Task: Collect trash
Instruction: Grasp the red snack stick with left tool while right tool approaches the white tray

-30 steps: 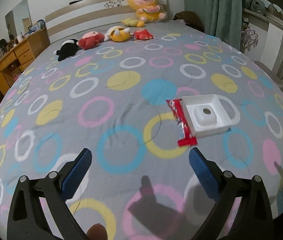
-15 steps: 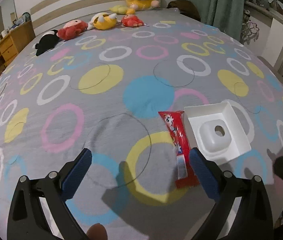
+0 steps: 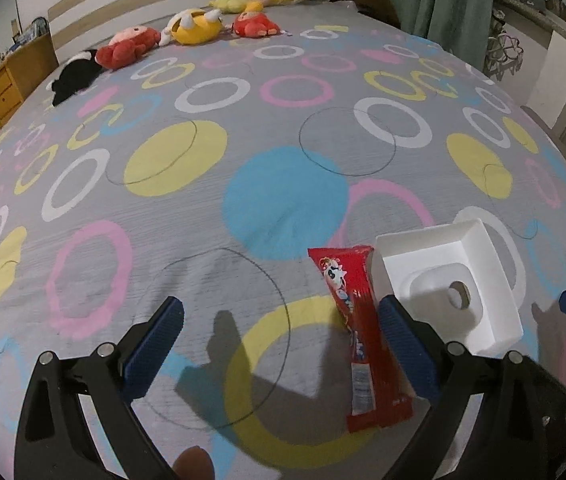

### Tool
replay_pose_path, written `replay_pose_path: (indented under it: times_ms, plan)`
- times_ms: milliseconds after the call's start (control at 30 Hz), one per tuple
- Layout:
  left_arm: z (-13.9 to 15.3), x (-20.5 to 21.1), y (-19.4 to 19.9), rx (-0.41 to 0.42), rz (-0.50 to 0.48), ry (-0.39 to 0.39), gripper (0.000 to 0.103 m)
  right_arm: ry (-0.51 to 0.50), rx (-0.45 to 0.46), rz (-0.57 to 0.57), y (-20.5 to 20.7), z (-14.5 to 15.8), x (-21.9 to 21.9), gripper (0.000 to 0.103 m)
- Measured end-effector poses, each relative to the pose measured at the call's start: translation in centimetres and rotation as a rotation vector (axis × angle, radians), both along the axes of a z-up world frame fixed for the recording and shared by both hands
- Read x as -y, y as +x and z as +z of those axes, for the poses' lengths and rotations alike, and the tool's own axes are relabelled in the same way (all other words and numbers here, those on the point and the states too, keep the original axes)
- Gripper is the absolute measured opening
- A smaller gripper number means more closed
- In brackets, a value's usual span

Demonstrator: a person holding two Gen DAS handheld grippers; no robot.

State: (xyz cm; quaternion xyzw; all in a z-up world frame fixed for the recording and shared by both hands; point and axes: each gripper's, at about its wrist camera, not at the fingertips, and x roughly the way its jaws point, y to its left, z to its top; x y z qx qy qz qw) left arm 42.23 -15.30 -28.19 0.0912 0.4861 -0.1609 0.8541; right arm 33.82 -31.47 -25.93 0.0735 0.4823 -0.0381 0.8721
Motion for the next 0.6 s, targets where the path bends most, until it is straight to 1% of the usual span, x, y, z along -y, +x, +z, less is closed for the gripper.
replay_pose_path:
  times_ms: [233,400,600]
  plan:
    - [-0.7,0.0,1.2,-0.030,0.026,-0.008,0.095,-0.015,-0.016,0.007,1.3,-1.2,-0.4,0.091]
    - [-1.3,-0.3,2.0,-0.063,0.033,-0.039,0.095,-0.031,-0.022,0.022,2.2,-2.2,-0.7,0.091]
    - [-1.9,0.1,2.3,-0.081,0.034,-0.042,0.095,-0.032,-0.032,0.022,3.2,-3.3,-1.0,0.091]
